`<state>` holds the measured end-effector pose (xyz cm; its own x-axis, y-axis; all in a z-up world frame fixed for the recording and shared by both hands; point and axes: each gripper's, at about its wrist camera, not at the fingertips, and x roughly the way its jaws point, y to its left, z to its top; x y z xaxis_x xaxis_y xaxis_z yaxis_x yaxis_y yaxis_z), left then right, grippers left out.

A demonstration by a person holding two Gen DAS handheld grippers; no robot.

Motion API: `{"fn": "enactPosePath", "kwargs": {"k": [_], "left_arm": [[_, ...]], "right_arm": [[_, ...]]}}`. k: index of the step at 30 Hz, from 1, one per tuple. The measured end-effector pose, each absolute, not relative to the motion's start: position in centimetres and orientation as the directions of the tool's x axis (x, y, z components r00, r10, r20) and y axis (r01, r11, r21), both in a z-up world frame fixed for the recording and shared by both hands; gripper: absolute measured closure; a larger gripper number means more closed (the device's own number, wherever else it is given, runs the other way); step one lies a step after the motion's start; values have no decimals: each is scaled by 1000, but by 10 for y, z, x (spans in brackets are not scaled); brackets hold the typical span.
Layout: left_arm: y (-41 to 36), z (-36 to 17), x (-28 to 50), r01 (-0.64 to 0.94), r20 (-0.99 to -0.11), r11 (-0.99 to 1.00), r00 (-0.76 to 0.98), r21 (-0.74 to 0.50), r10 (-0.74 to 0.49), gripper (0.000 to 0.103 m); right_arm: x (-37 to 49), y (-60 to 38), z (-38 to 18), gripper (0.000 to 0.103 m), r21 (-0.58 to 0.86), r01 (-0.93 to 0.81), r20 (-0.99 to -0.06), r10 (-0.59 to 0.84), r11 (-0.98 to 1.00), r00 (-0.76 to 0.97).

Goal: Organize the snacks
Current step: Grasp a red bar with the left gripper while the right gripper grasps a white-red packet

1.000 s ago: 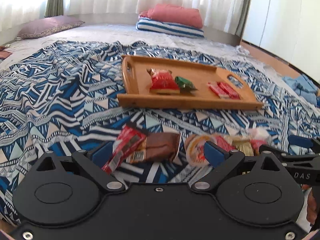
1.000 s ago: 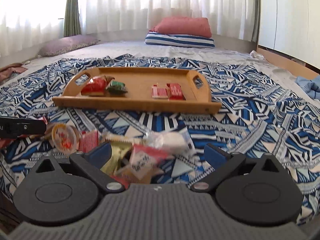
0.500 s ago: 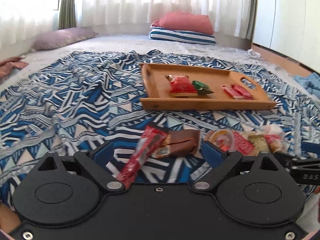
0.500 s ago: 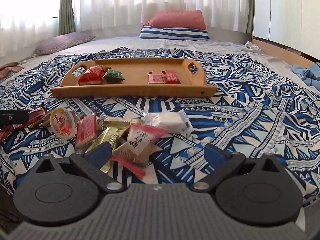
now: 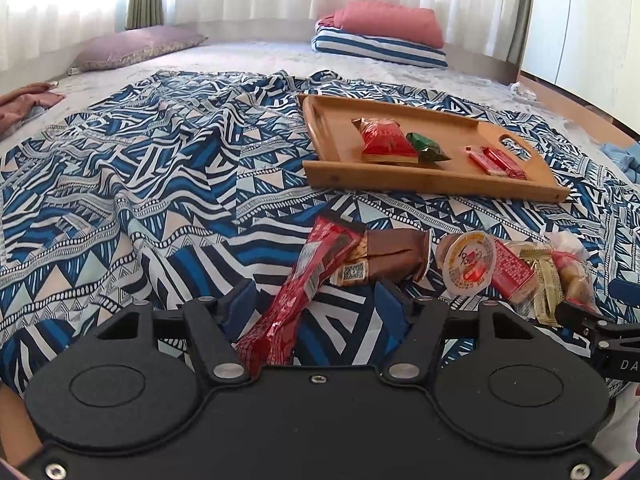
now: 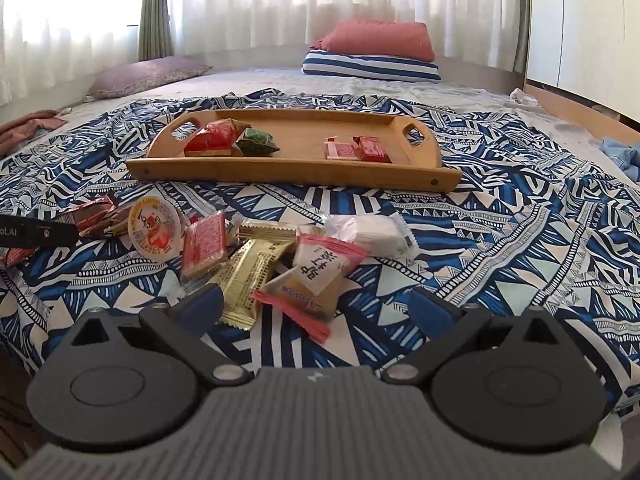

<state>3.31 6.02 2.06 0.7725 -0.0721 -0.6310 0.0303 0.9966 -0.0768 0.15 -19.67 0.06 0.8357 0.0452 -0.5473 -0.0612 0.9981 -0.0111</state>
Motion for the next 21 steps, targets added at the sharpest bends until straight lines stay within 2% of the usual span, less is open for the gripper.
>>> {"fn": "enactPosePath", "kwargs": {"k": [3,7,12,19,21], "left_arm": [[61,18,34,29,-640,996,765,-86,-77,47],[62,16,33,32,-645,995,759,-90,-83,52],[62,16,34,47,-648,993,754,-106,-105,60],[63,15,37,36,-642,991,759,-128,-110,60],[62,15,38,33,-643,991,759,-127,-107,65]], "right_arm": [[1,-197,3,2,4,-55,-531,49,998,846],[-2,-200,6,18,59,-54,-510,77,997,857],[-3,-199,7,37,55,-19,-493,44,998,869],[2,-201,4,43,95,9,-507,40,995,861],[4,-200,3,44,96,11,-510,39,995,859]]}}
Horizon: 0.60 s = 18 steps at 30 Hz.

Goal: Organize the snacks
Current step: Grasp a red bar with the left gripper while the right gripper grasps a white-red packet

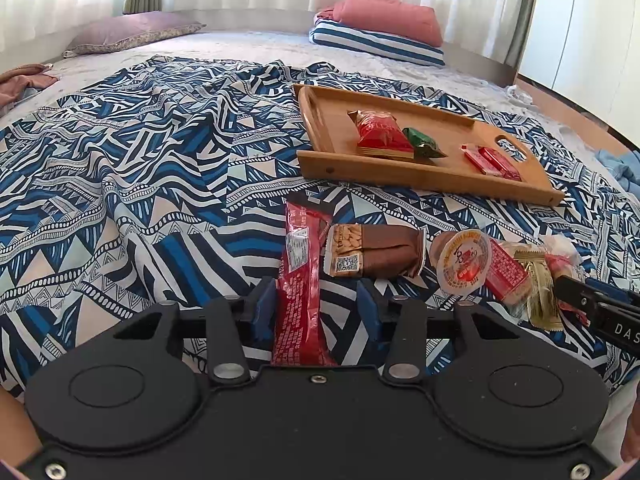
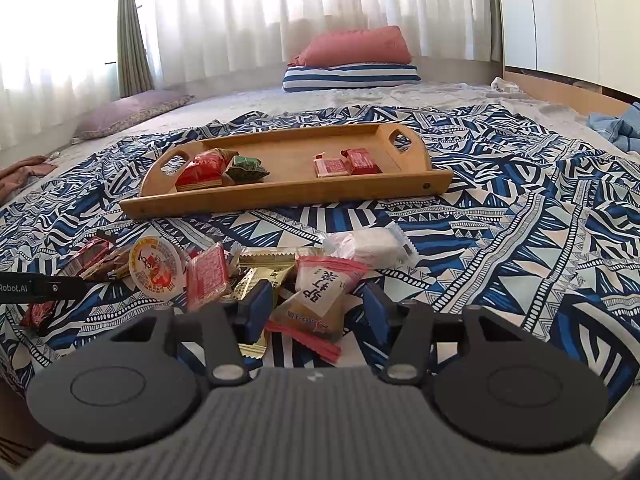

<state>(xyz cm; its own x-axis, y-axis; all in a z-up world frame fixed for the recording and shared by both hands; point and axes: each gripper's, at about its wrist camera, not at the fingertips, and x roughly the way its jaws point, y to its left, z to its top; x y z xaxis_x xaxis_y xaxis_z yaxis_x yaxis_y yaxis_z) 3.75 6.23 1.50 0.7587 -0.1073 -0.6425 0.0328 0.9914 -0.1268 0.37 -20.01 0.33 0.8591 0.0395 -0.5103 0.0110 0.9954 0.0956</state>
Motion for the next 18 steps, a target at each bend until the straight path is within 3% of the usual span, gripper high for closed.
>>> {"fn": "enactPosePath", "kwargs": {"k": [2,8,11,18], "left_arm": [[62,15,38,30,-644,992,758,-122,-102,74],[64,14,38,29,-646,990,755,-138,-112,80],[65,16,37,7,-642,990,761,-137,-95,83],[69,26,34,-19,-620,990,781,-142,-74,85]], "right_arm": [[5,-200,2,46,100,13,-512,40,995,858],[9,-198,0,48,112,23,-513,38,993,857],[7,-200,2,69,127,64,-494,8,990,869],[3,-203,5,72,122,89,-490,-18,988,871]]}}
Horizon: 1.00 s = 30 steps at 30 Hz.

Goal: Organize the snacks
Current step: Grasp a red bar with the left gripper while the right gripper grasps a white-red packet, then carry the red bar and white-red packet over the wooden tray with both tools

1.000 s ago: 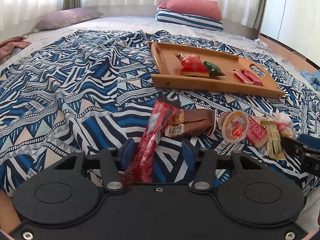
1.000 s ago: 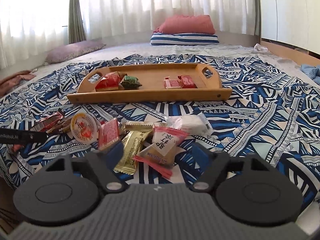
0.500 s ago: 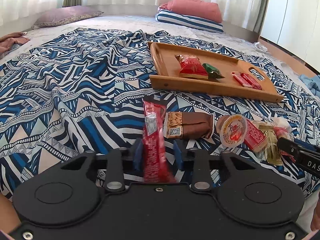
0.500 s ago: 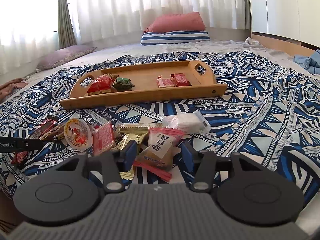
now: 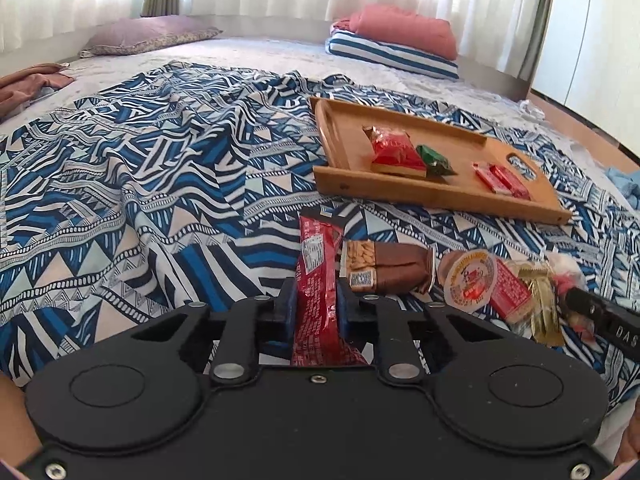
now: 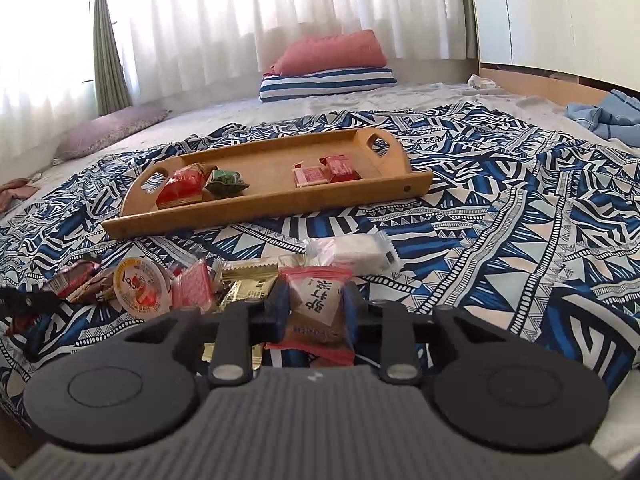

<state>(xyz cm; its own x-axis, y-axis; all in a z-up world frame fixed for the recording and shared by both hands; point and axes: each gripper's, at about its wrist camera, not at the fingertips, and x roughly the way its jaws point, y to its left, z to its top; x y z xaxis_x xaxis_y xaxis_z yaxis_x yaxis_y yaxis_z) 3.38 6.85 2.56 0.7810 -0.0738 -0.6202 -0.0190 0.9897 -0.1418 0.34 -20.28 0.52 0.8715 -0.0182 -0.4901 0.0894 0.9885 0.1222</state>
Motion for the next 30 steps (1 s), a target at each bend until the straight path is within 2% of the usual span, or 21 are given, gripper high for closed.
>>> {"fn": "enactPosePath", "kwargs": {"k": [15,22,30], "left_arm": [[63,73,46,30,-549,986,828,-164,-117,86],[50,96,81,59,-532,983,835,-172,-143,86],[39,109,143,60,-526,975,834,-216,-168,86]], "right_arm": [[6,-217,40,72,135,104,-429,-37,985,903],[35,-230,63,72,130,76,-392,-19,989,920],[88,-245,77,72,114,48,-390,0,992,921]]}}
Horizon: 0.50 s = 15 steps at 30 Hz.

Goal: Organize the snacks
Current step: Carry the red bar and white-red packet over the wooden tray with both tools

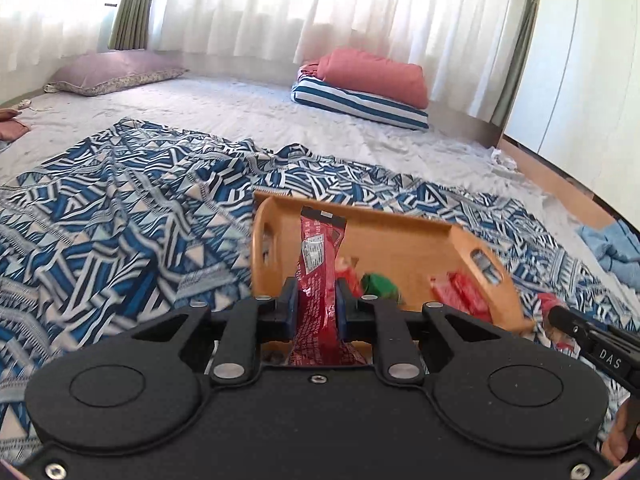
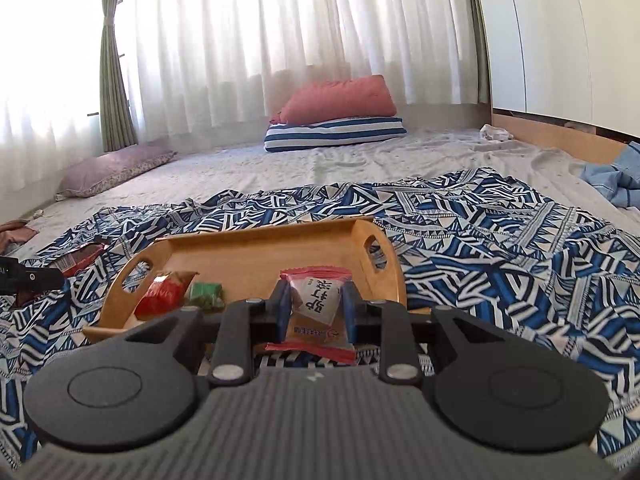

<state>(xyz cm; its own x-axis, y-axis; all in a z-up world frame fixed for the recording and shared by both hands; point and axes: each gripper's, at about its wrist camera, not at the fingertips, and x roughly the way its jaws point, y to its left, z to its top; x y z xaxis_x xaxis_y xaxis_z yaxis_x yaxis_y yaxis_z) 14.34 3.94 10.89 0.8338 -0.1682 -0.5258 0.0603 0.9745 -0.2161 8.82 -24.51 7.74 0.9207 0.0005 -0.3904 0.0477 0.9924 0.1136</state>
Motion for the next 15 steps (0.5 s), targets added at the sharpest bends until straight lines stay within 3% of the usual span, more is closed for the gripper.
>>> {"fn": "enactPosePath", "kwargs": {"k": [8,15], "left_arm": [[45,102,208,9,-549,957,817,-291,-174,86],[33,74,242,-41,-587,967,801,-252,-119,86]], "right_arm": [[143,-272,77,72,164,39,-440,38,986,897],[188,-287,65,72,153,43,-495,39,987,868]]}}
